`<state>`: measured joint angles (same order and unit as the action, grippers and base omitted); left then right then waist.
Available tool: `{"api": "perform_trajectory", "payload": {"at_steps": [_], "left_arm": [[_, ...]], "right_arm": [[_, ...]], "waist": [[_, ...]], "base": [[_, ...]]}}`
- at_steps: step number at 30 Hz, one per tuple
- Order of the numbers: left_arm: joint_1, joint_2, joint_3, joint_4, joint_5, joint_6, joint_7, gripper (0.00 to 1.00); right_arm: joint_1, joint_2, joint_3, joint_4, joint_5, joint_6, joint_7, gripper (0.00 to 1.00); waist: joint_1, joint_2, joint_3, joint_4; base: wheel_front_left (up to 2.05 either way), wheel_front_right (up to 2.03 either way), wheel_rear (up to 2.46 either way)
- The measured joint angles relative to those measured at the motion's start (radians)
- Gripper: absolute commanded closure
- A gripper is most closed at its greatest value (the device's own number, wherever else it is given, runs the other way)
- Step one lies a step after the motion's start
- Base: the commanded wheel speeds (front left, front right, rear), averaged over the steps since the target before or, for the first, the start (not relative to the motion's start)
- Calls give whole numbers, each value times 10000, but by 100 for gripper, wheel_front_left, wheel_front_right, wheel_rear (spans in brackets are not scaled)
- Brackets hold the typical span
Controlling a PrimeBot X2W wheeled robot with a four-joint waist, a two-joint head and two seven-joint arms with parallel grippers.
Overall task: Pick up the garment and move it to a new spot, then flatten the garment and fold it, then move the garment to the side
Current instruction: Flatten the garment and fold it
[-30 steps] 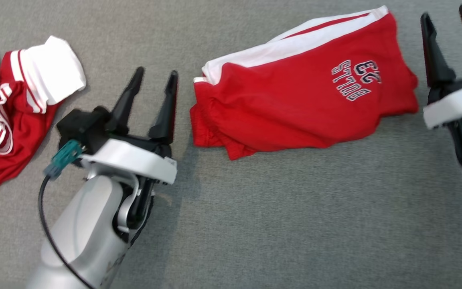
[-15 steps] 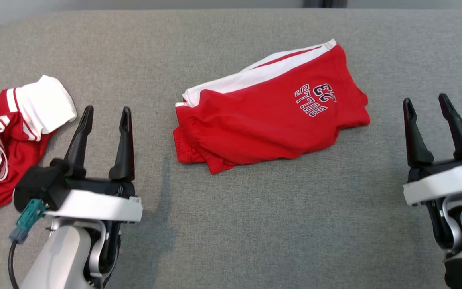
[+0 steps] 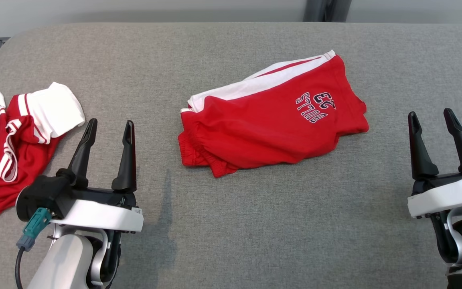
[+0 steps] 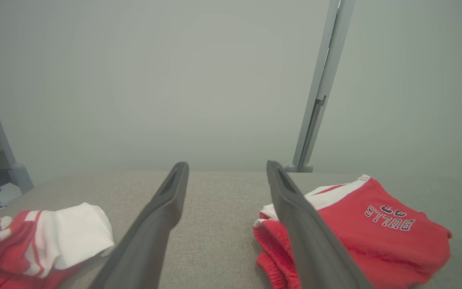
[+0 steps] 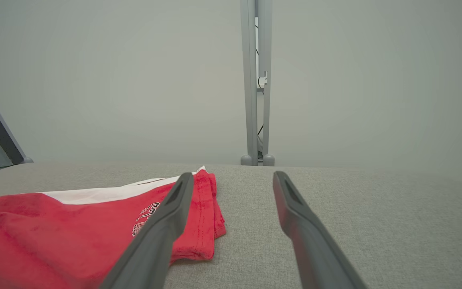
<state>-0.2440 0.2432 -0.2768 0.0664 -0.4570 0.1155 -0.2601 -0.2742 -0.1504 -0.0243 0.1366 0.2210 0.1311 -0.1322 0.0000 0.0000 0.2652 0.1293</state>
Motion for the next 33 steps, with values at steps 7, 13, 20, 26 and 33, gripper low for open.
{"api": "perform_trajectory", "payload": {"at_steps": [7,13,20,26,33], "left_arm": [[-153,-94,0,-8,176,-88,0,0],[-500,-332,167,-157,291,-286,0,0],[-934,-671,399,-221,633,-865,-2,0],[-995,-869,765,-144,991,-1406,-2,0],[-933,-1179,1022,10,1229,-1758,-2,0]], "right_arm": [[-453,-399,-209,199,92,0,303,0],[-1567,-1091,117,1440,201,0,644,0],[-2522,-1519,677,3616,293,0,888,0],[-2934,-1549,1055,4989,535,0,706,0],[-3369,-1484,1475,5820,966,-2,460,100]], "waist": [[0,0,109,298],[0,0,471,855],[0,0,912,1677],[0,0,1145,2130],[0,0,1153,2078]], "base": [[0,0,0],[0,0,0],[0,0,0],[0,0,0],[0,0,0]]}}
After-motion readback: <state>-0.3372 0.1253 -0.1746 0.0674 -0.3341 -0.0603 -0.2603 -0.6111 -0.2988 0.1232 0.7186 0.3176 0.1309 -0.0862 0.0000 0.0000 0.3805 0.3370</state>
